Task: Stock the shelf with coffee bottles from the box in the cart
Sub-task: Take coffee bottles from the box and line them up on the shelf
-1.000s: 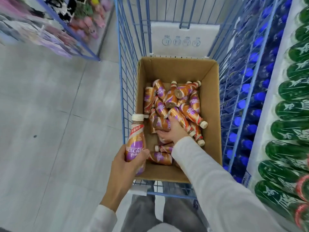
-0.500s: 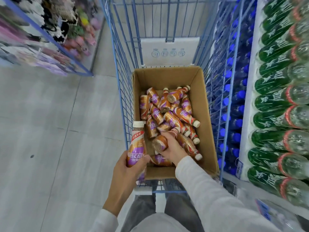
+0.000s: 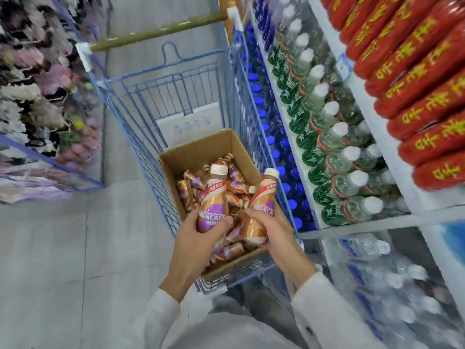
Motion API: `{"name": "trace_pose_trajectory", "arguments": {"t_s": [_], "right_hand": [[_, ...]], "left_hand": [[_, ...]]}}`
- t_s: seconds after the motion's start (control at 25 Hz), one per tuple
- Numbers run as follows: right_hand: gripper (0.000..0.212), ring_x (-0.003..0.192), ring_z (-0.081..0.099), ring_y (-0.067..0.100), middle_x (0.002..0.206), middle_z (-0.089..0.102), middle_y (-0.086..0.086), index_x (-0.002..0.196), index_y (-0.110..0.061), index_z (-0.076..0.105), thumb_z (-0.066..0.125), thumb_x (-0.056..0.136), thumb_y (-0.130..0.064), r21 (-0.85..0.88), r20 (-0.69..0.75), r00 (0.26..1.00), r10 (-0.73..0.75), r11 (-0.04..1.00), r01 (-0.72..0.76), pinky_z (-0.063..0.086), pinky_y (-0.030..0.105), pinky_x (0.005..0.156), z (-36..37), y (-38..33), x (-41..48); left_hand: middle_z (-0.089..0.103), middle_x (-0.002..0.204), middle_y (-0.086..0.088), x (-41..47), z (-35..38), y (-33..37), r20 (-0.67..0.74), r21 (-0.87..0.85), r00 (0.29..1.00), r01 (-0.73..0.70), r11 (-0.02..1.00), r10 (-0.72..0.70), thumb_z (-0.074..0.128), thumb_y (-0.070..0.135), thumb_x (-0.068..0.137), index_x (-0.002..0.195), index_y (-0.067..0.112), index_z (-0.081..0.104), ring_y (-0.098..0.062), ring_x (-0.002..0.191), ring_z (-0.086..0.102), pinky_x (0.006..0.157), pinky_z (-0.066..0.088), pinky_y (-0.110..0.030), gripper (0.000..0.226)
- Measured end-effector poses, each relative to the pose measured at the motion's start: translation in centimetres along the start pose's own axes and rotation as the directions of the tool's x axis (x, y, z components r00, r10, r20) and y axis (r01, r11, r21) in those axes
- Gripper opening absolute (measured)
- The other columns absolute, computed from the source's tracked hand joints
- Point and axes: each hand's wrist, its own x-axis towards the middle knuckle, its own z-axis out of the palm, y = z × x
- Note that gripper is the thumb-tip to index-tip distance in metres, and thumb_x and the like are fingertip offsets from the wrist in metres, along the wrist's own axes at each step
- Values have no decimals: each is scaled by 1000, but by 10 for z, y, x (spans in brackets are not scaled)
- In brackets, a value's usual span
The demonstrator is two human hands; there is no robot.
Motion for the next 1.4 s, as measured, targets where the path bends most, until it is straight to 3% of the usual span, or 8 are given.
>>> {"name": "trace_pose_trajectory", "arguments": {"t_s": [0.12,0.28,0.44,0.52,0.72,0.84,1.08,1.4], "right_hand": [[75,99,74,23,108,77,-3,118,-35,63,91,50,-51,39,-127,986,-103,993,109,55,51,96,-26,-15,-46],[67,97,74,23,105,77,-1,113,-34,62,91,54,-46,118,-290,936,-198,964,240,56,48,95,-71,-20,-113],[40,81,73,9,99,75,0,115,-25,60,80,82,-14,176,-414,873,-258,918,355,56,21,65,-124,-8,-174],[42,80,73,6,94,76,-5,118,-23,61,81,81,-15,168,-457,846,-274,908,385,54,20,64,-147,3,-205],[39,70,67,-6,93,72,-8,117,-23,58,78,84,-15,142,-587,742,-323,861,488,49,9,59,-209,47,-309],[35,78,68,0,97,72,-2,111,-24,61,80,82,-19,115,-676,649,-350,819,562,51,13,67,-246,74,-377],[33,81,69,5,89,72,-7,111,-22,59,79,84,-18,25,-787,465,-406,731,682,52,16,68,-314,106,-489],[41,81,70,8,95,71,-1,114,-20,54,80,83,-15,-238,-859,114,-498,587,774,56,23,69,-397,70,-587]], "left_hand": [[76,95,10,-15,23,21,124,80,989,-92,993,82,84,56,72,106,32,68,-14,87,74,79,61,-36,45],[76,81,2,-50,70,43,297,144,934,-248,958,198,82,35,82,92,19,71,-7,68,67,64,51,-19,22],[72,71,4,-97,124,45,459,157,856,-341,927,237,85,36,78,85,17,70,-10,62,62,62,51,-24,25],[71,71,1,-123,147,40,509,155,822,-381,912,257,86,35,77,85,14,70,-7,59,58,54,47,-16,28],[76,81,-9,-219,200,19,657,108,716,-398,911,236,87,35,75,91,17,73,-16,67,69,55,54,-21,27],[76,81,-8,-287,229,11,751,84,613,-456,886,244,88,46,66,91,17,75,-24,73,72,66,60,-34,41],[71,81,-17,-404,285,6,859,-45,417,-517,855,298,84,25,78,90,10,73,-13,63,65,52,52,-18,22],[78,83,-2,-522,378,53,873,-323,119,-586,743,473,89,30,73,97,16,74,-18,76,75,63,60,-28,32]]}}
